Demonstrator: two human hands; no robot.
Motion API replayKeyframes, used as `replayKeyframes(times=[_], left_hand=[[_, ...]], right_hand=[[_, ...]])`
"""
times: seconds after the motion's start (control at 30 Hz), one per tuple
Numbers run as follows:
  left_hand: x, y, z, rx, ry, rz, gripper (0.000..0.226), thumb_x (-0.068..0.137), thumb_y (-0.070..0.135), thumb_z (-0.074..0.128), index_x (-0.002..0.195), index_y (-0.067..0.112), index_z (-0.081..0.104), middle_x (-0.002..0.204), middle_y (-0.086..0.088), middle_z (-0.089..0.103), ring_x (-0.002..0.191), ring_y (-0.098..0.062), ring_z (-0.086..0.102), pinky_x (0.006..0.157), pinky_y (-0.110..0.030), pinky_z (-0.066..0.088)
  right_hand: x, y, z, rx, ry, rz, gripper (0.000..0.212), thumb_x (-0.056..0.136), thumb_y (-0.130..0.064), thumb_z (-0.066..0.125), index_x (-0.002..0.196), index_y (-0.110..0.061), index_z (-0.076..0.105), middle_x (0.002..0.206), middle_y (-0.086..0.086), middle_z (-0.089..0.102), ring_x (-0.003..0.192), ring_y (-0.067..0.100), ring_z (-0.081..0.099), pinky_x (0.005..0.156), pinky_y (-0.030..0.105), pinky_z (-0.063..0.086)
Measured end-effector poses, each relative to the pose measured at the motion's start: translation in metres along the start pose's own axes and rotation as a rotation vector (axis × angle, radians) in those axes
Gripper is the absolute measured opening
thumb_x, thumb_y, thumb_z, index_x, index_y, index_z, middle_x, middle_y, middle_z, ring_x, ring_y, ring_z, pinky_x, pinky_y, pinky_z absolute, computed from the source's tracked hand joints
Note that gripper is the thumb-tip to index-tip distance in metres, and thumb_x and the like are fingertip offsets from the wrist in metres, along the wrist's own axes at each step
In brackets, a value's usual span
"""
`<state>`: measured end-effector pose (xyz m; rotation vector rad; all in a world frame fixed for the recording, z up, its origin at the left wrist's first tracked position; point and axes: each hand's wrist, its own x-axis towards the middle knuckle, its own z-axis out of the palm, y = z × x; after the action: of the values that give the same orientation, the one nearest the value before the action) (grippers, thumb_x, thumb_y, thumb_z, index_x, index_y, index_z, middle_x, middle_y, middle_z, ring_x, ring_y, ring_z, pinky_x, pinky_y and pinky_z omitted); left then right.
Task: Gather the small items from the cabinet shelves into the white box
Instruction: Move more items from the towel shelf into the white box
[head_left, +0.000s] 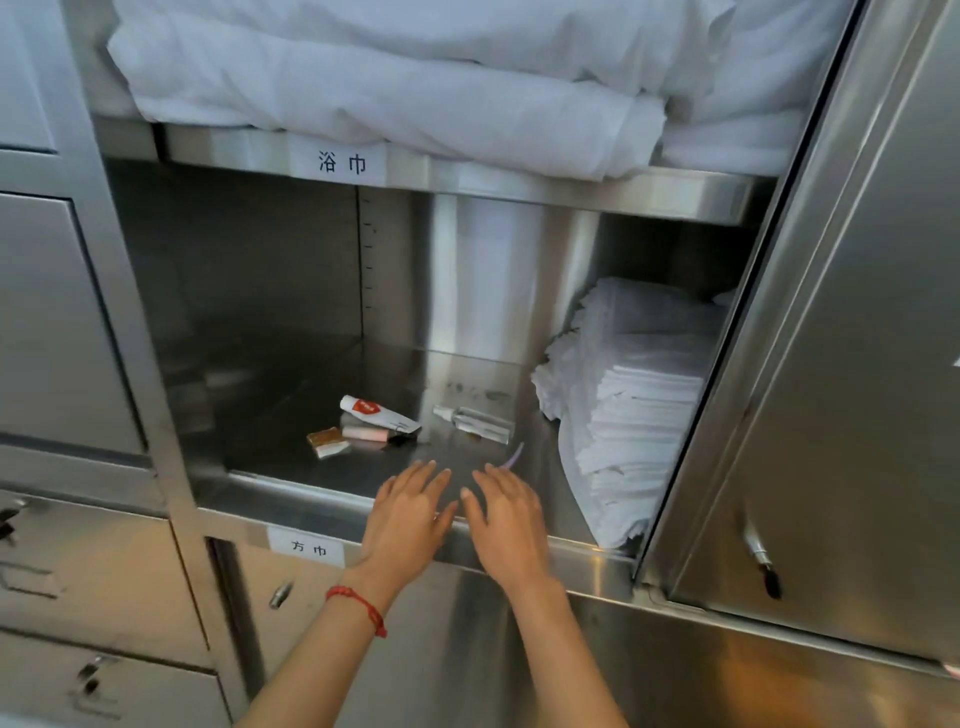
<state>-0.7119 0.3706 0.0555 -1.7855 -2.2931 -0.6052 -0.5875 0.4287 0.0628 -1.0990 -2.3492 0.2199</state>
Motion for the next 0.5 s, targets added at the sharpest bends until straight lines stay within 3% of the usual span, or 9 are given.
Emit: replayKeyframes(times=[0.5], left_hand=[[0.012, -0.05, 0.011, 0.063, 0.031, -0.19, 0.051, 0.098, 0.042, 0.04, 0.145, 0.024, 0.032, 0.153, 0.001, 0.03, 0.142, -0.014, 0.021, 0.115, -0.031, 0.017]], right_hand=[[0.049, -0.013, 0.044, 0.123, -0.108, -0.133, 0.044, 0.101, -0.037, 0.037, 0.14, -0.018, 0.044, 0.147, 0.002, 0.04, 0.138, 0.014, 0.03, 0.114, 0.031, 0.018]])
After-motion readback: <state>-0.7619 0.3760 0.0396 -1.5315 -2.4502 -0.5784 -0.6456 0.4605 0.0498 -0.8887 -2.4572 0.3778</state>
